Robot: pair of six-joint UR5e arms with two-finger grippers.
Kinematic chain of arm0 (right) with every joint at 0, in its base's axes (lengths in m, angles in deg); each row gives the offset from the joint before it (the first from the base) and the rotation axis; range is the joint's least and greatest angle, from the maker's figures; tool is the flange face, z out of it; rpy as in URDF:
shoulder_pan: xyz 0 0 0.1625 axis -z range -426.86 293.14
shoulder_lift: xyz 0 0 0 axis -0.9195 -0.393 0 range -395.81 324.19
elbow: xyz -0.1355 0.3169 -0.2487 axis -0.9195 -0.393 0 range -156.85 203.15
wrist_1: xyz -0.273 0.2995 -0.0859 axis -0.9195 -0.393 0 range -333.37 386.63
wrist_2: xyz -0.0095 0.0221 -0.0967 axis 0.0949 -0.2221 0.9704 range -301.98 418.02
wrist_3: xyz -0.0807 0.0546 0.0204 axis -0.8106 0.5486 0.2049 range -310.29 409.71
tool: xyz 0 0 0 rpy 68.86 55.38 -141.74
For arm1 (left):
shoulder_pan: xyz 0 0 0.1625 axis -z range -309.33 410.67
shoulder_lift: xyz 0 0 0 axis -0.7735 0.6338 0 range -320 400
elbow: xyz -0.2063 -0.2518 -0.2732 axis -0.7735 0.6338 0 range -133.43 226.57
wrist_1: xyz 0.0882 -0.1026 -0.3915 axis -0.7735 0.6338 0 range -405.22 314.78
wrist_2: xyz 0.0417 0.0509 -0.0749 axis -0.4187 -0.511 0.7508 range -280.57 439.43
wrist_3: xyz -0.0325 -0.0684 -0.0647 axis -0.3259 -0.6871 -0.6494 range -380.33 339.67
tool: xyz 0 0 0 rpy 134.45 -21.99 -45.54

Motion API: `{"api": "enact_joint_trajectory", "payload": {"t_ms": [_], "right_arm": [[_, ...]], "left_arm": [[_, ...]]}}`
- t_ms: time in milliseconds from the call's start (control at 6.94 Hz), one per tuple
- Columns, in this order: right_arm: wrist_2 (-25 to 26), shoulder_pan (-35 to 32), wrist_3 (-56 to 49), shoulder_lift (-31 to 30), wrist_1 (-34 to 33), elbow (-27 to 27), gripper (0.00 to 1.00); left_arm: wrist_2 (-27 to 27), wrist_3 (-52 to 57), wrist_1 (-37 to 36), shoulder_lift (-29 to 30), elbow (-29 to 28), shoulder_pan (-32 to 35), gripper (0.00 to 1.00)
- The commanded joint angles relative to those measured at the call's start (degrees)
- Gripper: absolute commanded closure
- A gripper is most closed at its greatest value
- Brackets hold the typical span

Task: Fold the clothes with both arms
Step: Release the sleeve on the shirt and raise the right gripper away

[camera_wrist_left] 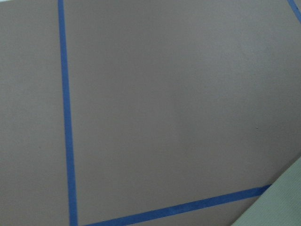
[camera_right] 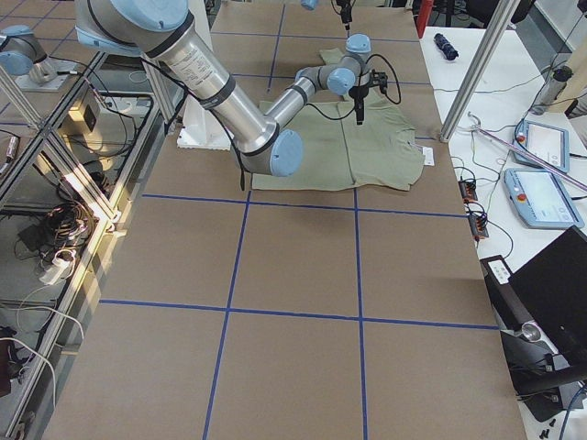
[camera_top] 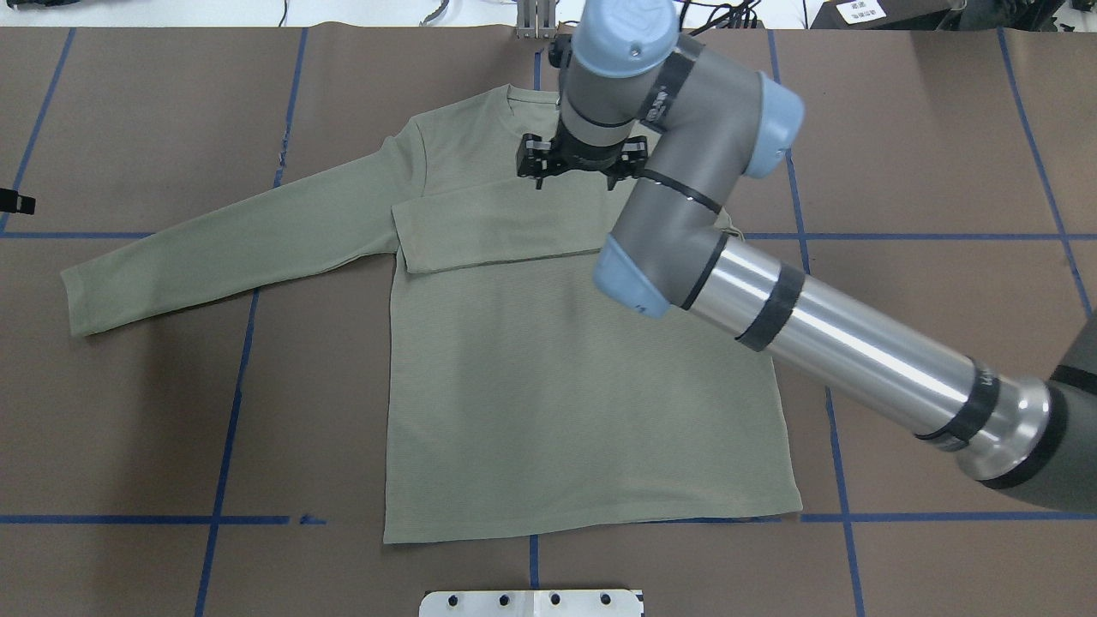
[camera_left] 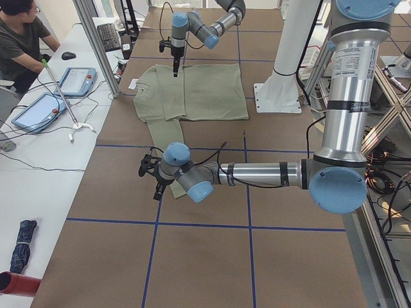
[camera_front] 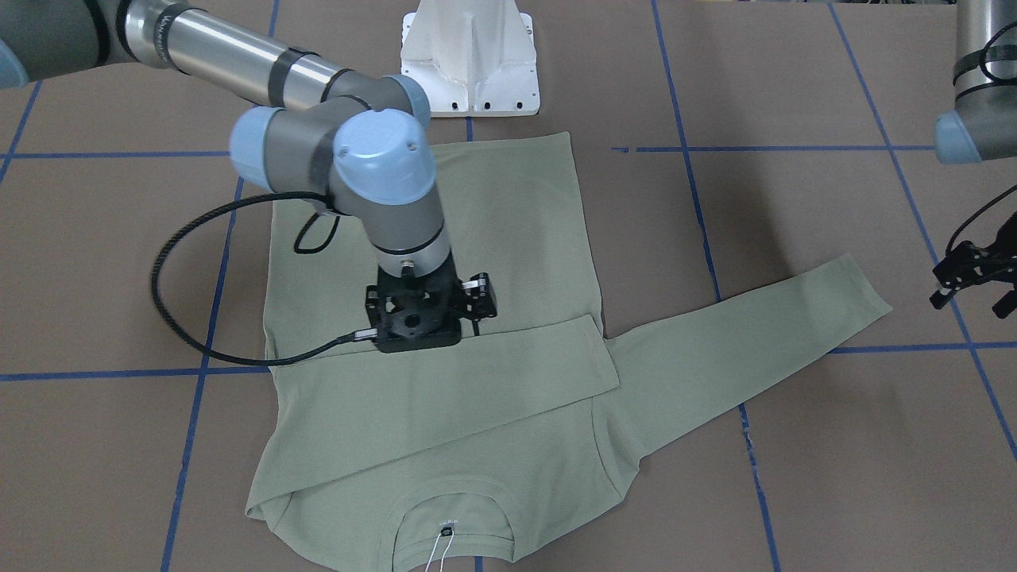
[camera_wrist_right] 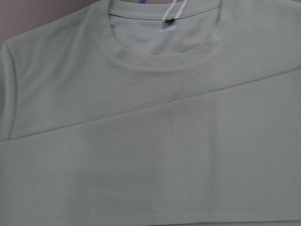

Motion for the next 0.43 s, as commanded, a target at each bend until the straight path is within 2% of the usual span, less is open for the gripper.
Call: {"api": "enact_joint_trajectory", "payload": {"t_ms": [0,288], "right_arm": [[-8.0,-7.9,-8.8,-12.6,-2.4,9.5,0.00],[-10.5,-11.9,-17.5,-21.7,-2.4,14.9,0.00]], "left_arm": [[-7.5,-16.3,5.5,-2.2,1.4,-8.6,0.01],[-14.6,-24.8,5.8,-6.5,6.2,-15.3,0.01]]}}
